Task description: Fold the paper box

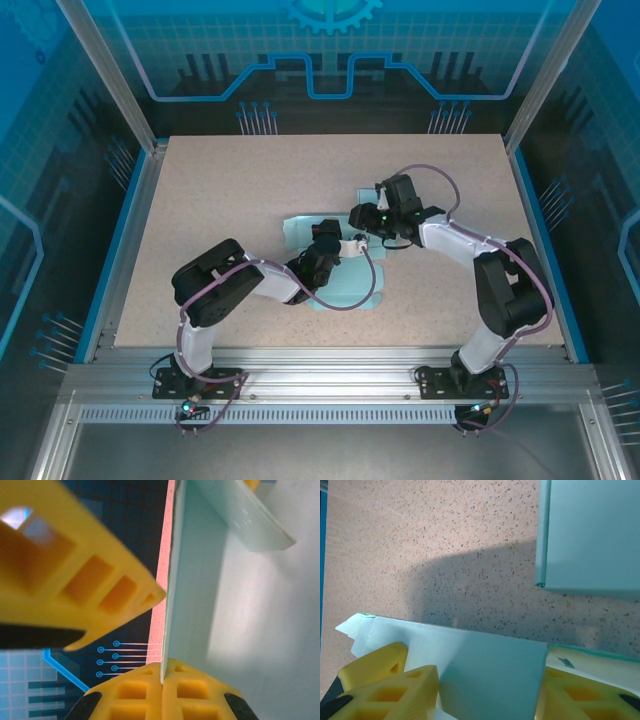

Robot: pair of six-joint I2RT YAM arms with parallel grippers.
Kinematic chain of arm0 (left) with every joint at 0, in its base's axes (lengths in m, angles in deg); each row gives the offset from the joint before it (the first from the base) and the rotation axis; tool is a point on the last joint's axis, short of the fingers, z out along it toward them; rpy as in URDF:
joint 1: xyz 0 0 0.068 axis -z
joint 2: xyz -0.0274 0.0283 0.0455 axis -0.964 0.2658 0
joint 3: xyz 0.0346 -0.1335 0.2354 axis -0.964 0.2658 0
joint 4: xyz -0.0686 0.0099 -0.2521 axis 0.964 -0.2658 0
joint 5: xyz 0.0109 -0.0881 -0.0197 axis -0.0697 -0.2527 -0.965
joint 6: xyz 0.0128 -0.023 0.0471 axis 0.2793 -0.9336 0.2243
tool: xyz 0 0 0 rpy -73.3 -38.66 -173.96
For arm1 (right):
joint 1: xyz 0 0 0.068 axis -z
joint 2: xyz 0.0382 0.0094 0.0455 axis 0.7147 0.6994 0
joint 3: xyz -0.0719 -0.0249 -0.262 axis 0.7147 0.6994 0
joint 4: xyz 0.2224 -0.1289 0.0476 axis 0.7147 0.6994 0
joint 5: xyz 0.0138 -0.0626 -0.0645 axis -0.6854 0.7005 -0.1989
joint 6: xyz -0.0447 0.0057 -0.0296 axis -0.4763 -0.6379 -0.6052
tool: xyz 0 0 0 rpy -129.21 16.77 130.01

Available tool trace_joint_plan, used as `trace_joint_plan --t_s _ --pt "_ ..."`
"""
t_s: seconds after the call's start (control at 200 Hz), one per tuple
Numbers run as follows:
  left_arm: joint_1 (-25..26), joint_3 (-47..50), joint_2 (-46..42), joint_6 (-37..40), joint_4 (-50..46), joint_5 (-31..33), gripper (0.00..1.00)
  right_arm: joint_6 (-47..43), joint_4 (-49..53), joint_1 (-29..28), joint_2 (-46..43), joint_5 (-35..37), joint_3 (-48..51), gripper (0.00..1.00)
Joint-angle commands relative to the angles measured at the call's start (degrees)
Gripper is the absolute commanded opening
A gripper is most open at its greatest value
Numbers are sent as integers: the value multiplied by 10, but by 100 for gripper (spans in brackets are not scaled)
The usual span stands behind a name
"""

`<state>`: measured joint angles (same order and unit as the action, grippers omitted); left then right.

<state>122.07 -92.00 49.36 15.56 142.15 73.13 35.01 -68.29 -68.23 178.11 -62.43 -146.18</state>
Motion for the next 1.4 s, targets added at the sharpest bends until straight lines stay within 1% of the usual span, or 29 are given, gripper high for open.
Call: trace_joint_plan --t_s 0.0,0.14,0.25,0.275,0.37,0.48,0.62,0.68,0.735,0.89,1.191,1.396 --pt "5 -6 -20 -1 18 -13 1 -16 40 -10 -65 28 21 57" --pt "-1 -7 -23 2 17 -10 1 -20 74 -9 -140 67 66 58" --pt "-4 -7 -25 5 16 -9 1 -22 86 -11 -187 80 96 57" --pt "-4 -6 -26 5 16 -9 1 -22 87 -12 -196 83 117 57" --pt "-4 -6 -27 5 15 -10 1 -14 86 -14 -220 104 155 55" --pt "-4 -6 -26 9 16 -9 1 -10 69 -14 -227 108 188 53" --pt "-4 -4 -25 13 21 -8 1 -10 54 -14 -209 109 204 50" --pt "-4 -3 -24 13 23 -8 2 -11 43 -14 -198 108 204 46" --pt "-4 -3 -25 13 25 -8 2 -12 35 -14 -184 107 202 45" --pt "-4 -3 -23 15 29 -8 2 -18 21 -15 -137 103 180 46" --pt "-4 -1 -21 16 36 -8 2 -33 50 -15 -62 148 111 47" --pt "-5 -3 -19 18 37 -8 2 -31 45 -13 -23 155 103 47"
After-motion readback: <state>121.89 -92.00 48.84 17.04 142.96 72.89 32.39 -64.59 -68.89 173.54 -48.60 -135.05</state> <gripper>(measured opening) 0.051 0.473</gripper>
